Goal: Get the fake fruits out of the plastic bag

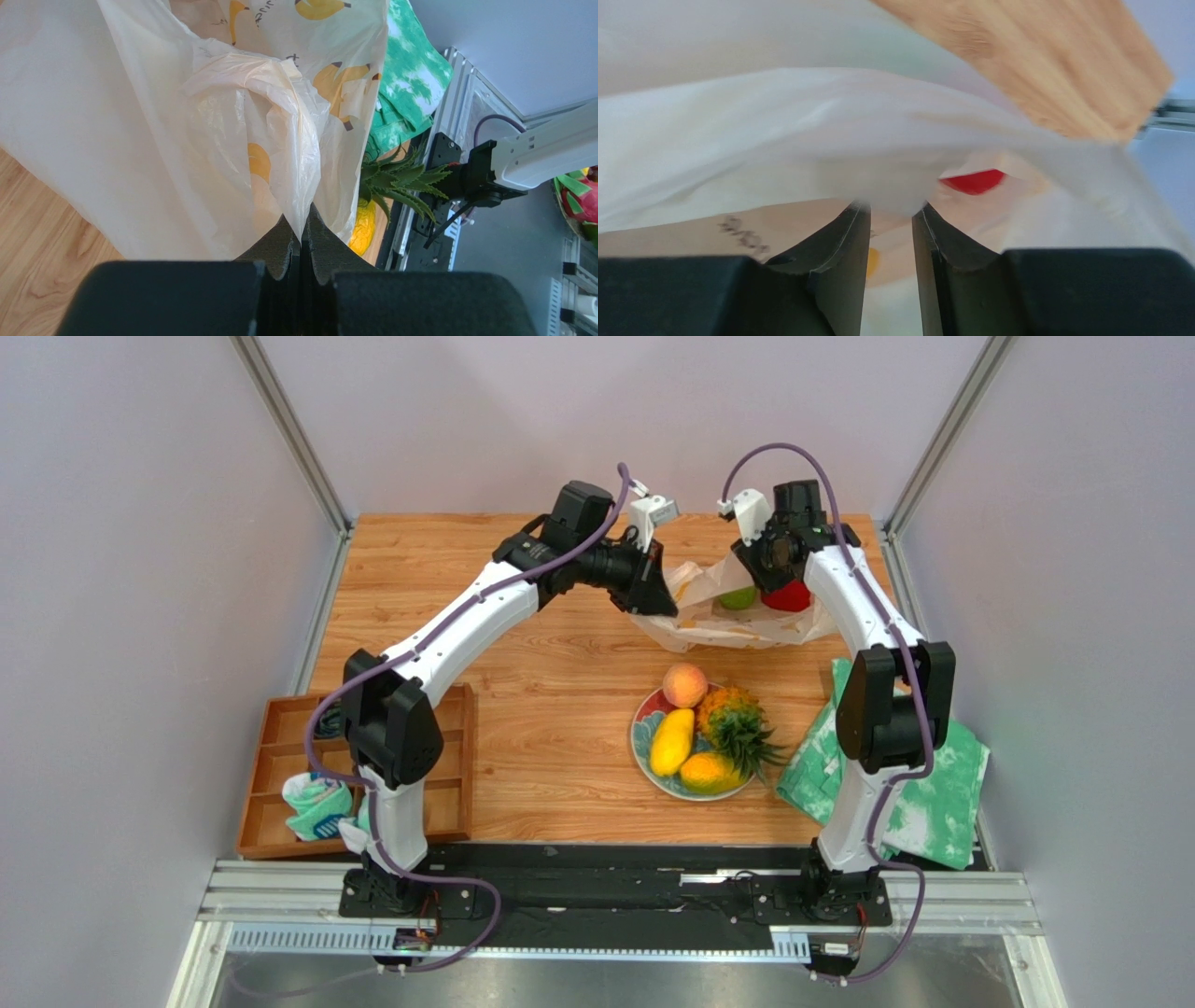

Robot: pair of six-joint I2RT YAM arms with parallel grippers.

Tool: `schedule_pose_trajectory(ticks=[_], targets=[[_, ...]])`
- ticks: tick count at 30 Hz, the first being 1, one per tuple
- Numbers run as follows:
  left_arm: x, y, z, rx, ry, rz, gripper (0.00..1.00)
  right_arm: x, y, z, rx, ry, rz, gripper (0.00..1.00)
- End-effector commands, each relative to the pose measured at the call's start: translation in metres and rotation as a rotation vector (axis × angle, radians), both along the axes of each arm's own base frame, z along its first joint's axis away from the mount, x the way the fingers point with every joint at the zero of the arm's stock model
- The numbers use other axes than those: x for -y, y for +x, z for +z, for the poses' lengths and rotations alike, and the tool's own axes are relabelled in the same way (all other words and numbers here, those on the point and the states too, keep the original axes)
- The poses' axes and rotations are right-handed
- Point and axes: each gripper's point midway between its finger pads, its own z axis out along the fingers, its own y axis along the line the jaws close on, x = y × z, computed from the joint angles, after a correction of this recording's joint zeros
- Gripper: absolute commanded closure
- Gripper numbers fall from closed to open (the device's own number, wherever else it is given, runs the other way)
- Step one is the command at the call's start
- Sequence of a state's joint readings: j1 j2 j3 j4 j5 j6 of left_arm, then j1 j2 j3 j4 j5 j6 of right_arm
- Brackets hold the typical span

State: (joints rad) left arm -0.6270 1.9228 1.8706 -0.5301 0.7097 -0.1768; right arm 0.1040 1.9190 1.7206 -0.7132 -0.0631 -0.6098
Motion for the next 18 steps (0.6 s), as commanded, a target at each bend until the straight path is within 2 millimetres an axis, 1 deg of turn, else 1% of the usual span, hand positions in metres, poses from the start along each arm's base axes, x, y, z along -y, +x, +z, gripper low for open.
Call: schedule_pose_trajectory(ticks=[1, 2, 4, 5, 6, 8, 11, 12, 13, 16, 18], targets=[[0.004, -0.015, 0.021, 0.047, -0.048, -0.060, 1.00, -0.031, -0.031, -0.030, -0.205, 0.215, -0.076, 0.68], [0.005, -0.016, 0.019, 0.043, -0.048, -0.066, 1.00, -0.034, -0.032, -0.037, -0.234, 0.237, -0.079, 0.68], [0.007, -0.019, 0.018, 0.046, -0.047, -0.076, 1.00, -0.040, -0.029, -0.045, -0.263, 0.280, -0.106, 0.61], [0.007, -0.020, 0.018, 0.052, -0.046, -0.083, 1.00, -0.042, -0.024, -0.041, -0.263, 0.290, -0.123, 0.59], [0.007, -0.022, 0.019, 0.056, -0.048, -0.089, 1.00, -0.040, -0.022, -0.054, -0.294, 0.285, -0.156, 0.51], [0.007, -0.024, 0.021, 0.065, -0.056, -0.107, 1.00, -0.042, -0.016, -0.057, -0.298, 0.310, -0.197, 0.42], [0.008, -0.028, 0.021, 0.063, -0.062, -0.132, 1.00, -0.047, -0.003, -0.060, -0.288, 0.345, -0.217, 0.05], [0.008, -0.029, 0.022, 0.062, -0.065, -0.139, 1.00, -0.049, 0.004, -0.053, -0.270, 0.359, -0.213, 0.01], [0.010, -0.031, 0.019, 0.056, -0.063, -0.146, 1.00, -0.049, 0.008, -0.060, -0.278, 0.360, -0.220, 0.00], [0.012, -0.035, 0.017, 0.047, -0.063, -0.174, 1.00, -0.053, 0.022, -0.063, -0.260, 0.387, -0.228, 0.00], [0.015, -0.041, 0.014, 0.039, -0.064, -0.201, 1.00, -0.061, 0.027, -0.068, -0.271, 0.423, -0.211, 0.00]])
